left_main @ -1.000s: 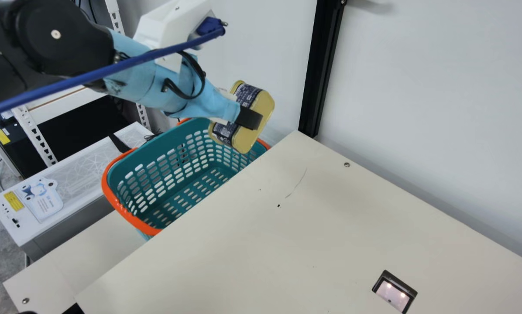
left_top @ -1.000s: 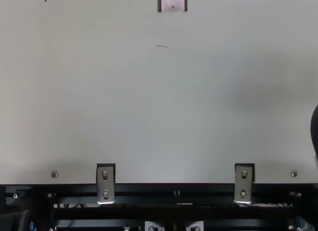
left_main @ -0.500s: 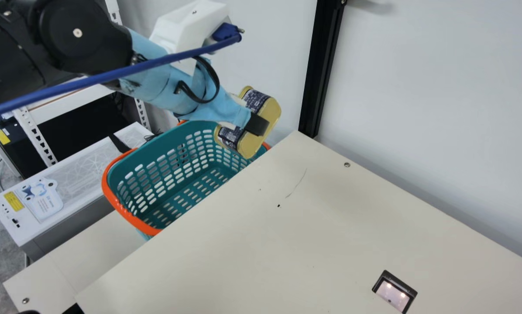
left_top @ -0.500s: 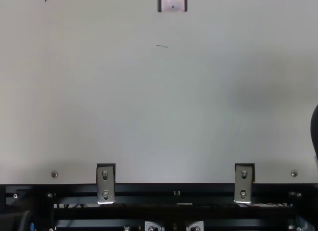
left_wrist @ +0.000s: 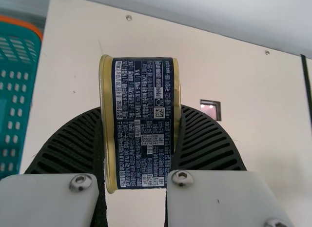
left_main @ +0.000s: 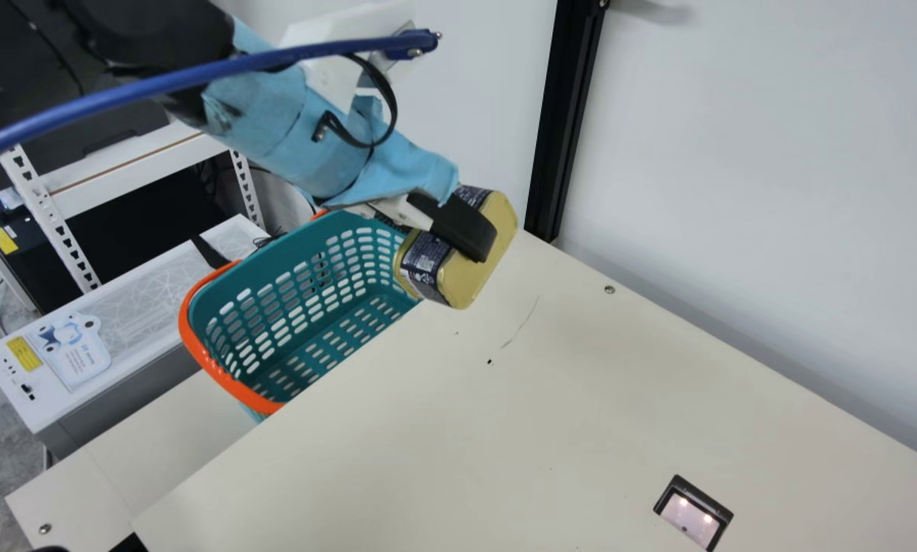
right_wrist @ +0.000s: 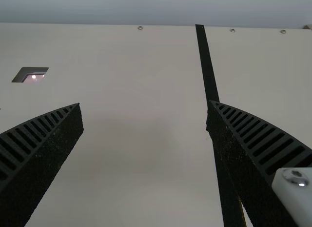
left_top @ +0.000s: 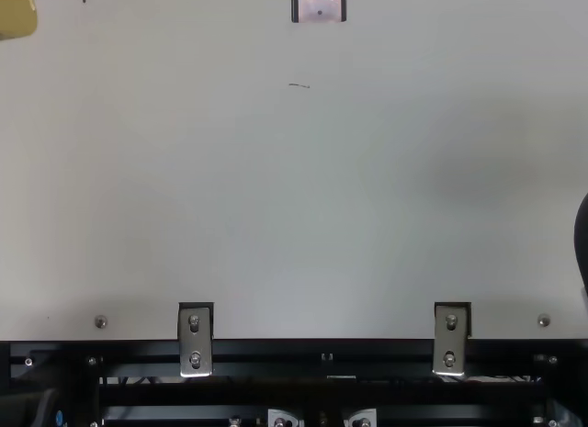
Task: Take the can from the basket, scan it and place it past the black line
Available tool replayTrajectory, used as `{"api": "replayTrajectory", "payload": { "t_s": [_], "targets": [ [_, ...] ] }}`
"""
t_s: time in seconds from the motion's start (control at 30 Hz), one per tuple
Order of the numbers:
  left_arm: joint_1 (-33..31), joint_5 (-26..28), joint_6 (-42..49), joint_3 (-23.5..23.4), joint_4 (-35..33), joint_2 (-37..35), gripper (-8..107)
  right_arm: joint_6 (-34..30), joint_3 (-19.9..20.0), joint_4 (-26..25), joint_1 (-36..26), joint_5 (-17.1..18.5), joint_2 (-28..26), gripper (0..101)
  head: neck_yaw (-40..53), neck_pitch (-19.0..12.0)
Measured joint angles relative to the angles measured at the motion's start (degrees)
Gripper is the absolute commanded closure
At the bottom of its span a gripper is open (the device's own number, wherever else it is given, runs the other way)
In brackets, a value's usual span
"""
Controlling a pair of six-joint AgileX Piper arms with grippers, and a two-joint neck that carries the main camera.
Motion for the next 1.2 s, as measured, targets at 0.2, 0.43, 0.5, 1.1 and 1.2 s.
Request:
{"api": "replayTrajectory", "payload": {
  "t_s": [0.2,0.43,0.5,1.1,1.2],
  "targets": [
    [-0.7,1.5,-3.0,0.2,-3.1,0.5,89,0.0,0.0,0.0,0.0,0.0,0.0,0,0.0,0.0],
    [-2.6,1.4,-6.3,0.4,-4.4,0.1,89,0.0,0.0,0.0,0.0,0.0,0.0,0,0.0,0.0],
    [-3.0,1.4,-7.4,0.4,-4.4,0.1,89,0.0,0.0,0.0,0.0,0.0,0.0,0,0.0,0.3],
    [-7.0,1.4,-15.3,-1.4,-4.3,-0.1,89,0.0,0.0,0.0,0.0,0.0,0.0,0,0.0,0.0],
    [-7.3,1.4,-16.1,-1.6,-4.0,-0.1,89,0.0,0.0,0.0,0.0,0.0,0.0,0,-0.6,0.0]
  ]
}}
